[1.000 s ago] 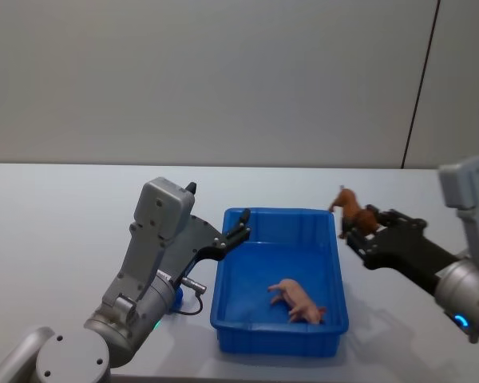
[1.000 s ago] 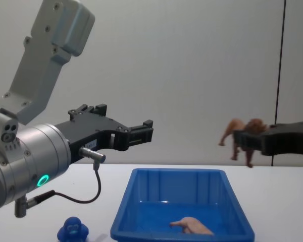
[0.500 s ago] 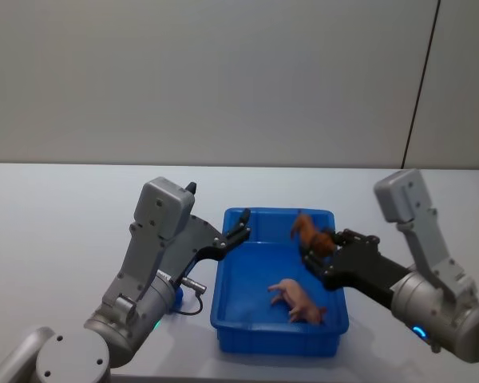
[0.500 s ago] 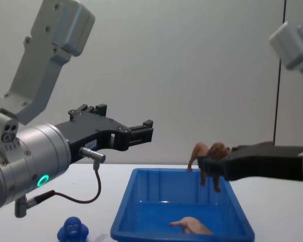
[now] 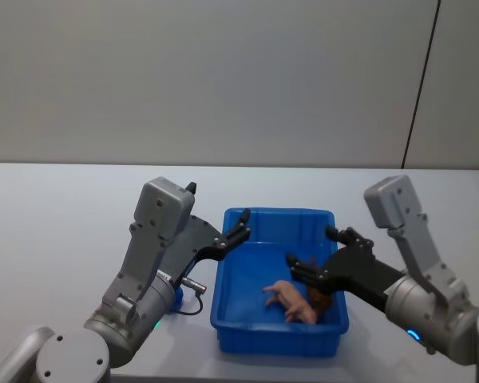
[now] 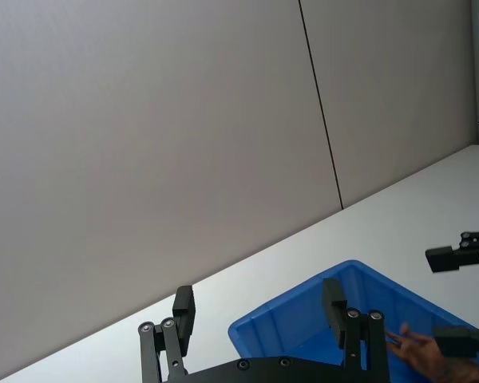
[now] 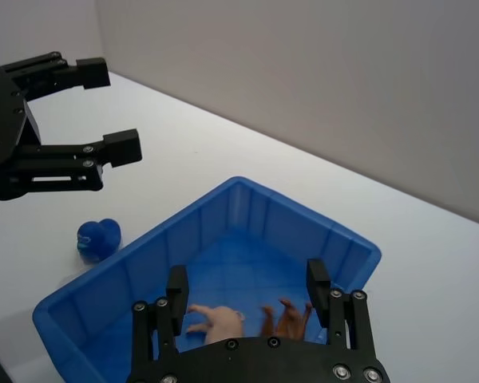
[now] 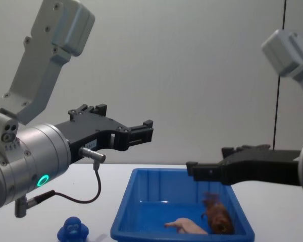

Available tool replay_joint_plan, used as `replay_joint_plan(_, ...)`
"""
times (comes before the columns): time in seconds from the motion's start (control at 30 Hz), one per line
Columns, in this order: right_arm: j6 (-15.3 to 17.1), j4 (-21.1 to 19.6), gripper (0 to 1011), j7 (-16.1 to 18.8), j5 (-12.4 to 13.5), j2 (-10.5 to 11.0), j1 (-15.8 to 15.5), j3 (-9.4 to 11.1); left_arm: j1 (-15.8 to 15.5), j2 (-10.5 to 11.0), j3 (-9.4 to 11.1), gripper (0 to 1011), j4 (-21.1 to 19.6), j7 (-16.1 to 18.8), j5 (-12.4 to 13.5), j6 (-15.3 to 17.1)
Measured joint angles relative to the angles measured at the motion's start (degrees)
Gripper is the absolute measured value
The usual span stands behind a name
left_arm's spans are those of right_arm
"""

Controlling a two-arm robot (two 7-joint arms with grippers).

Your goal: Pick up the two dolls from the table and place them into the box.

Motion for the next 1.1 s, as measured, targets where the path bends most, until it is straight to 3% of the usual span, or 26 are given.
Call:
replay_joint_plan(0.2,-2.19,-0.92,998,-0.67,0.92,1.30,-0.83,0.98,0.00,0.00,0.00,1002,0.00,0.00,0.00,0.00)
replay_joint_plan(0.73,-7.10,-1.40,1001,-1.67,4.38,6.72,-3.50,5.02,0.00,0.00,0.00,1002,0.00,0.00,0.00,0.00)
replay_joint_plan(1.1,-8.33,-1.02,1001,-1.68,5.22,8.33,-4.30,6.19,0.24,0.16,-0.12,1002,-0.29,0.03,0.20,0.13)
